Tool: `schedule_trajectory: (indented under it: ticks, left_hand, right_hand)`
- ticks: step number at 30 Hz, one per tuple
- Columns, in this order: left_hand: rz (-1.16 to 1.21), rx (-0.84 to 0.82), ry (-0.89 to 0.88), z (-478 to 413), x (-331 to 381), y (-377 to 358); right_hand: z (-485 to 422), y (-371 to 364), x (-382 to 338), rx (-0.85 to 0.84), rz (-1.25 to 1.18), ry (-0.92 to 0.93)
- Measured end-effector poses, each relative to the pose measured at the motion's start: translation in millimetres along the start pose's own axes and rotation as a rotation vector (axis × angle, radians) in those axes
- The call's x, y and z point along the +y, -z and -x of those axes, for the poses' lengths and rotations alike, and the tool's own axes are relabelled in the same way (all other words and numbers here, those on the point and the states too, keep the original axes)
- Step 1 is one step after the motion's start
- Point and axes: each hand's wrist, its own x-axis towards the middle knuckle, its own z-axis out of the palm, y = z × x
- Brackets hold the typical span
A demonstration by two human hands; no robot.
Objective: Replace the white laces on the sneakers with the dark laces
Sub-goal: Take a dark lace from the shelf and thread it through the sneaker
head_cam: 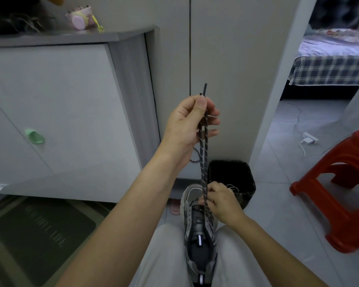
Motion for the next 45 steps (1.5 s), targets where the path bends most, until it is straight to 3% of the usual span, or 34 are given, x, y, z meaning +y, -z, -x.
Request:
schedule_trajectory:
  ticks: [9, 12, 15, 17, 20, 25, 31, 34, 39, 45]
  left_hand:
    - [-0.080, 0.051, -0.025, -4, 4, -3]
    - [-0.055, 0.102, -0.051, -6, 8, 0]
    - [0.064, 0.140, -0.092, -11, 23, 1]
    - [0.134, 0.138, -0.118, -14, 35, -2]
    - [0.202, 0.108, -0.160, -17, 47, -7]
    - [0.176, 0.021, -0.108, -15, 46, -15]
    - [0.103, -0.008, -0.071, -9, 36, -17]
    - [0.071, -0.009, -0.062, -8, 30, -14]
    - [0.020, -0.005, -0.038, -7, 25, -12]
    - [0.014, -0.007, -0.042, -5, 23, -15]
  right_hand:
    - [7, 45, -37, -0.030, -0.512, -0.107]
    - [16, 53, -41, -0.182, -0.650, -0.070]
    - [20, 49, -32, -0.332, -0.557, -0.109]
    - [15, 45, -21, -0.323, -0.506, -0.152]
    - [8, 37, -14, -0.300, -0.238, -0.117]
    - [-7, 16, -20, -0.061, -0.056, -0.143]
    - [-33, -1, -35, -0.327, 0.340, -0.051]
    - [-34, 0, -34, -0.316, 0.302, -0.016]
    - [-24, 13, -17, -0.228, 0.014, -0.084]
    - [-13, 15, -7, -0.277, 0.057, 0.018]
